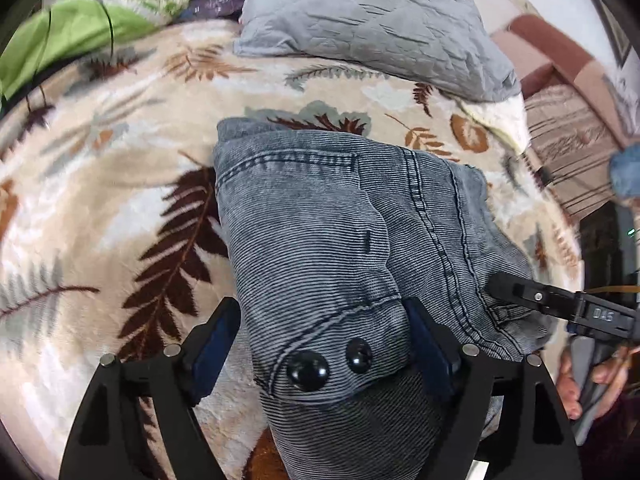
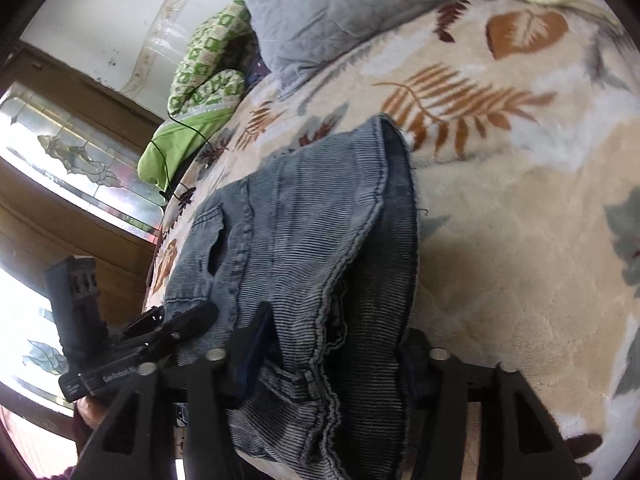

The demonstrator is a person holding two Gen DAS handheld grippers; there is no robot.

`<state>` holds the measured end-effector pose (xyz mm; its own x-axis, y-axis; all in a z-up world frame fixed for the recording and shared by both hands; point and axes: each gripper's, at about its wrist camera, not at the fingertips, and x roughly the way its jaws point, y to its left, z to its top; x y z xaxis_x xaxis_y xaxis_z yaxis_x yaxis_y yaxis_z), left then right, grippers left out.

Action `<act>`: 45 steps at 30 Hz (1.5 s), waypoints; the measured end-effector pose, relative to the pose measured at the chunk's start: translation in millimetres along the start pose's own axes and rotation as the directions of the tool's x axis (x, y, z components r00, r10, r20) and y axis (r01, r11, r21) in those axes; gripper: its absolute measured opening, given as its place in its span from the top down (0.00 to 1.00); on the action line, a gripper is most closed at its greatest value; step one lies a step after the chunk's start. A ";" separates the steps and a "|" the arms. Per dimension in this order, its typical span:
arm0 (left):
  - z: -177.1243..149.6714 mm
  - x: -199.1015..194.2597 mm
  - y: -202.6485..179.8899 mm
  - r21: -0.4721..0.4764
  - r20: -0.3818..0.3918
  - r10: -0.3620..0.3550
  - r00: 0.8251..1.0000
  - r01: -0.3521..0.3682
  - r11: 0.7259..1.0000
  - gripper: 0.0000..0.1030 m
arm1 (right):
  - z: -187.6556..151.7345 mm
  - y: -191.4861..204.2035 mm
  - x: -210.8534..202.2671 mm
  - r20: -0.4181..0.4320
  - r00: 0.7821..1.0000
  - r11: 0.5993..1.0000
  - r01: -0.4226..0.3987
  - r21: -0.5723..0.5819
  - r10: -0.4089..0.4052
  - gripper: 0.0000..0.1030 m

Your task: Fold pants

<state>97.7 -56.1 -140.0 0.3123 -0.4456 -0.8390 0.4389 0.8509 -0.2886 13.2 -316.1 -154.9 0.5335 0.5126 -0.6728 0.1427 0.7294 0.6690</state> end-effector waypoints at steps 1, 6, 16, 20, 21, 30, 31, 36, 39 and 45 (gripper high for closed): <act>0.3 1.6 4.3 -0.020 -0.006 -0.031 1.000 0.031 0.999 0.19 | 0.7 -0.9 0.7 -0.001 1.000 1.000 -0.007 0.004 0.007 0.36; -0.3 13.8 -3.4 -0.012 -0.004 -0.113 0.994 0.113 0.994 0.19 | 3.5 0.0 9.9 0.002 0.999 0.999 -0.041 0.007 0.041 0.26; 6.9 -4.6 -14.2 0.048 0.066 -0.076 0.995 0.073 0.996 0.64 | -6.5 34.8 11.8 0.044 0.999 0.988 -0.015 -0.152 0.022 0.61; 12.3 -20.3 -24.7 0.094 0.106 -0.057 0.993 0.047 0.994 0.67 | -8.7 45.2 2.3 0.087 0.996 0.983 -0.002 -0.184 0.018 0.64; 14.4 -25.1 -25.9 0.102 0.117 -0.057 0.992 0.045 0.994 0.67 | -8.3 49.0 -1.8 0.104 0.994 0.981 0.004 -0.196 0.016 0.64; 65.5 -59.4 -57.2 0.198 0.238 0.002 0.971 -0.051 0.979 0.67 | 25.0 66.8 -37.6 0.262 0.962 0.971 -0.011 -0.241 0.076 0.64; 71.4 -59.4 -60.4 0.205 0.247 0.012 0.969 -0.065 0.977 0.67 | 31.2 67.2 -38.0 0.273 0.959 0.970 -0.010 -0.241 0.078 0.64; 99.0 -48.0 -69.1 0.236 0.285 0.086 0.955 -0.157 0.959 0.67 | 60.1 66.3 -32.6 0.308 0.948 0.969 0.003 -0.246 0.076 0.64; 108.9 -36.5 -68.8 0.239 0.293 0.110 0.950 -0.184 0.954 0.67 | 74.3 62.5 -24.7 0.310 0.948 0.970 0.009 -0.242 0.068 0.64; 124.2 -5.5 -52.6 0.207 0.259 0.128 0.957 -0.184 0.961 0.67 | 98.0 52.4 5.6 0.284 0.958 0.974 0.034 -0.226 0.032 0.64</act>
<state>177.6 -132.9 -62.9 0.5734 -0.3899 -0.7205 0.5388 0.8420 -0.0268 105.3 -319.4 -92.6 0.7529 0.3860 -0.5330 -0.0312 0.8299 0.5570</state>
